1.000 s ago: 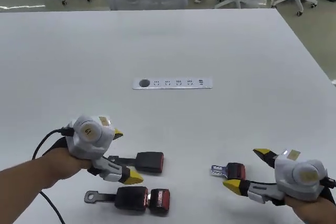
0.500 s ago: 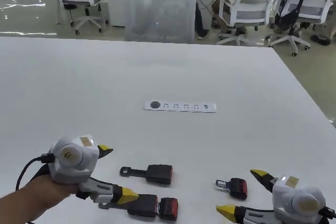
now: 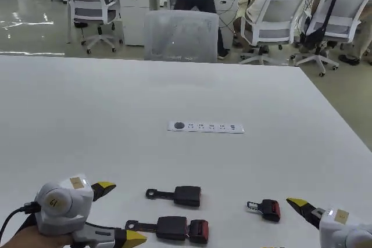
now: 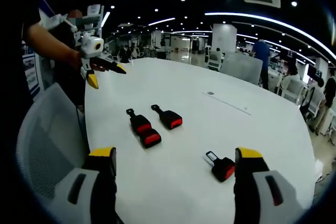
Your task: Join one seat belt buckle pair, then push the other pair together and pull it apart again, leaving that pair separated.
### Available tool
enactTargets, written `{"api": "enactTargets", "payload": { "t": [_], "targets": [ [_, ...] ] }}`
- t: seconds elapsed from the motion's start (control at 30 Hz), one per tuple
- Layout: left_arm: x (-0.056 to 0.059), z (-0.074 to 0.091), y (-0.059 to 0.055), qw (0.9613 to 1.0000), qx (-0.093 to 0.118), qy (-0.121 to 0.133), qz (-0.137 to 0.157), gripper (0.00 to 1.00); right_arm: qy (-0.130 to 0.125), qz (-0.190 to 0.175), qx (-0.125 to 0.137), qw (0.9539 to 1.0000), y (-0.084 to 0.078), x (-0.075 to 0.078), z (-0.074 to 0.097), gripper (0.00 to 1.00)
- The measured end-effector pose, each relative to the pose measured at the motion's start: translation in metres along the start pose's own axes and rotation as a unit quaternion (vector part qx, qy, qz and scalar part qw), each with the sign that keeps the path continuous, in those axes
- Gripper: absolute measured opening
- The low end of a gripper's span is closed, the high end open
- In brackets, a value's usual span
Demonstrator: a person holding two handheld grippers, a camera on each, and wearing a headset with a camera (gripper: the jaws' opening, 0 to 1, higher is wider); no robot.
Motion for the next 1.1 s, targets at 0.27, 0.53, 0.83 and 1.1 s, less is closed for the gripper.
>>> {"api": "enactTargets", "payload": {
  "t": [0.27,0.53,0.83,1.1],
  "targets": [
    [0.001,0.015,-0.006,0.9997,-0.001,-0.017,-0.019,0.93,-0.002,0.028,-0.008,0.9996,0.0,-0.009,0.015,0.96],
    [0.006,0.023,-0.01,0.9994,0.005,-0.023,-0.025,0.94,-0.02,0.016,-0.004,0.9997,-0.001,-0.011,0.021,0.96],
    [0.008,0.037,-0.019,0.9988,0.035,0.021,0.028,0.94,-0.057,-0.024,0.031,0.9976,-0.001,-0.019,0.028,0.96],
    [0.014,0.039,-0.025,0.9969,0.051,0.033,0.049,0.94,-0.076,-0.046,0.063,0.9941,-0.001,-0.031,0.028,0.94]
  ]
}}
Point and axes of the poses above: the centre of the closed fingertips' face, and the gripper's own axes: z roughly backward along the fingers, x roughly to its right, y roughly out of its top, the point moved 10 cm from there along z, roughly backward along the fingers, and after that the axes turned 5 degrees about -y, right-handed, at the moved point
